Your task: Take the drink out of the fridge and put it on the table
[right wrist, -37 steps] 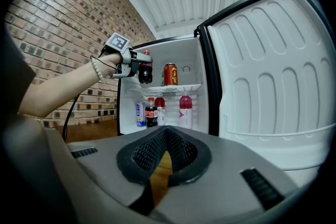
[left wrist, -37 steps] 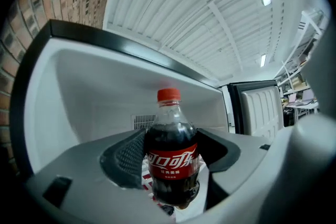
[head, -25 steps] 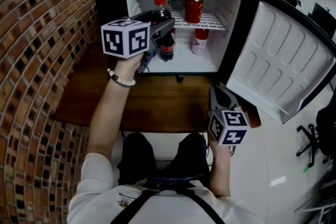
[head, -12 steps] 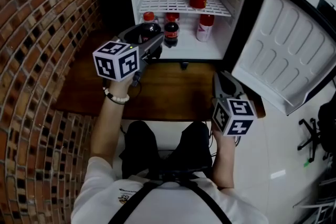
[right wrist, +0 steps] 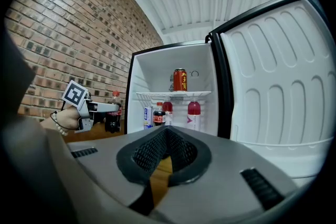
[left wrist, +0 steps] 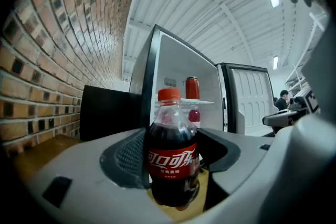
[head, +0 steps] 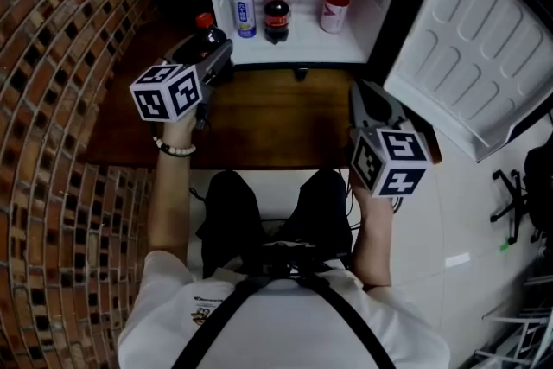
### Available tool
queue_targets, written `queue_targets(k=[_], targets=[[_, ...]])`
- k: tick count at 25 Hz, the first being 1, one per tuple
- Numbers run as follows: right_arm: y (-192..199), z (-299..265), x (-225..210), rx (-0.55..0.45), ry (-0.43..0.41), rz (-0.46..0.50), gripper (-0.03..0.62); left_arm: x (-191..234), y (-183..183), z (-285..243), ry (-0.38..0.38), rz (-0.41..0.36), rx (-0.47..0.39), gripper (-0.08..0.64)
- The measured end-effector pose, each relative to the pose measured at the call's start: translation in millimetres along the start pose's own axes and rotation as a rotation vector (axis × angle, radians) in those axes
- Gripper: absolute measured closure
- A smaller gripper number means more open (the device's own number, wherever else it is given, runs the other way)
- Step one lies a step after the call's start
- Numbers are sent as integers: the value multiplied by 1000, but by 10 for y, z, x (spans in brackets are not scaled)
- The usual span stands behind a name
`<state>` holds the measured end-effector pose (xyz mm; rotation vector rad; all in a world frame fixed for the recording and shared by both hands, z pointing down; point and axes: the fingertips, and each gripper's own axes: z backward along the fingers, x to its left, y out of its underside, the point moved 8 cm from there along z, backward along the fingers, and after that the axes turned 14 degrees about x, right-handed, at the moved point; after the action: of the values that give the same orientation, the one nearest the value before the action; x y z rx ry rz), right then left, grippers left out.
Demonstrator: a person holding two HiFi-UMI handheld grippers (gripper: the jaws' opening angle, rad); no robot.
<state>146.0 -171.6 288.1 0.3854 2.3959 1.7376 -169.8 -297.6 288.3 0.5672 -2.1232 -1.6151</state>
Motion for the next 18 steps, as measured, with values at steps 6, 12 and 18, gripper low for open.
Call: queue_targets(k=[6,12,18], targets=[[3,7,2,-3,3,-3,603,225,275,-30,-59,39,27,258],[2,-9,-1,-2,3,-2,603,409,537,-91,-118,66,53,258],[11,-13,13,2,3,-4,603,543,760,-141,-167,73,82,258]])
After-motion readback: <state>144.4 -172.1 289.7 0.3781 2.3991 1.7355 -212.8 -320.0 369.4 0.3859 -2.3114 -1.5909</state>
